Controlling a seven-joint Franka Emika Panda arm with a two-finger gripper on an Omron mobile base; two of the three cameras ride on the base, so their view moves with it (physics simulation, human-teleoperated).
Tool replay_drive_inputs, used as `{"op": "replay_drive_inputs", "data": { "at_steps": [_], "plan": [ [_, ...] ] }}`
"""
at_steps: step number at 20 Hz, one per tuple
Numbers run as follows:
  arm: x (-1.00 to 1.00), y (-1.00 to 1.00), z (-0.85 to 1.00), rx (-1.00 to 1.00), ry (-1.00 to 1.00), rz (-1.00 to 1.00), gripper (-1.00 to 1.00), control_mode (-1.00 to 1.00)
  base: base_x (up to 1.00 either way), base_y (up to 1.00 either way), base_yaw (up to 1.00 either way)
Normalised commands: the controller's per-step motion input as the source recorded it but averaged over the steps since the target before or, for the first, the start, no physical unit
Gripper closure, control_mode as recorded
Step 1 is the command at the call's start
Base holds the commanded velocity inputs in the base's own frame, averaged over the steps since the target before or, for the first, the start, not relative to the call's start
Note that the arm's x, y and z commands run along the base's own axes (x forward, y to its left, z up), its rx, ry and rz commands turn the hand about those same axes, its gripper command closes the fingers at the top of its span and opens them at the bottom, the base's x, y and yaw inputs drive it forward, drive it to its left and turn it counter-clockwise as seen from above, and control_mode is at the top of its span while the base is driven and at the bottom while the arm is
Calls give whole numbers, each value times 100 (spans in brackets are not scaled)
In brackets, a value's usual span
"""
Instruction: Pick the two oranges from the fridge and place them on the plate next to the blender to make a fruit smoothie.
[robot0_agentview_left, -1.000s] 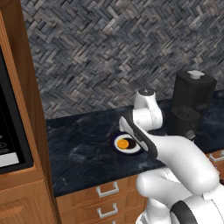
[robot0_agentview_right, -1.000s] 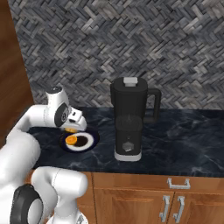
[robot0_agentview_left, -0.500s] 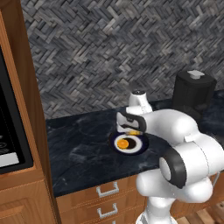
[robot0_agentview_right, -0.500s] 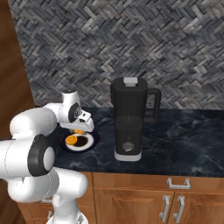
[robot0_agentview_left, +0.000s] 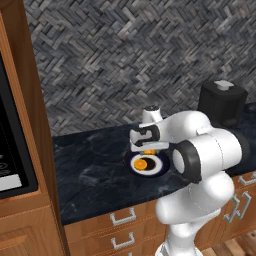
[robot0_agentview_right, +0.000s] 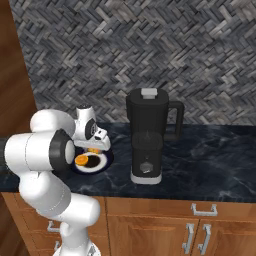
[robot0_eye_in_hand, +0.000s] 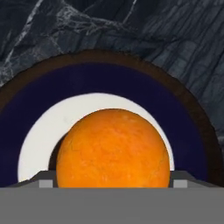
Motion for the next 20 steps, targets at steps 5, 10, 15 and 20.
{"op": "replay_drive_inputs", "data": {
  "at_steps": [5,10,15,20],
  "plan": [
    [-22,0,13,0,-7,-1,-100,-100,0,0,0],
    [-70,0,50,0,-19,0,-100,-100,0,0,0],
    [-100,-1,90,0,-35,0,-100,-100,0,0,0],
    [-100,0,100,-1,-42,18,-100,-100,0,0,0]
  ]
}}
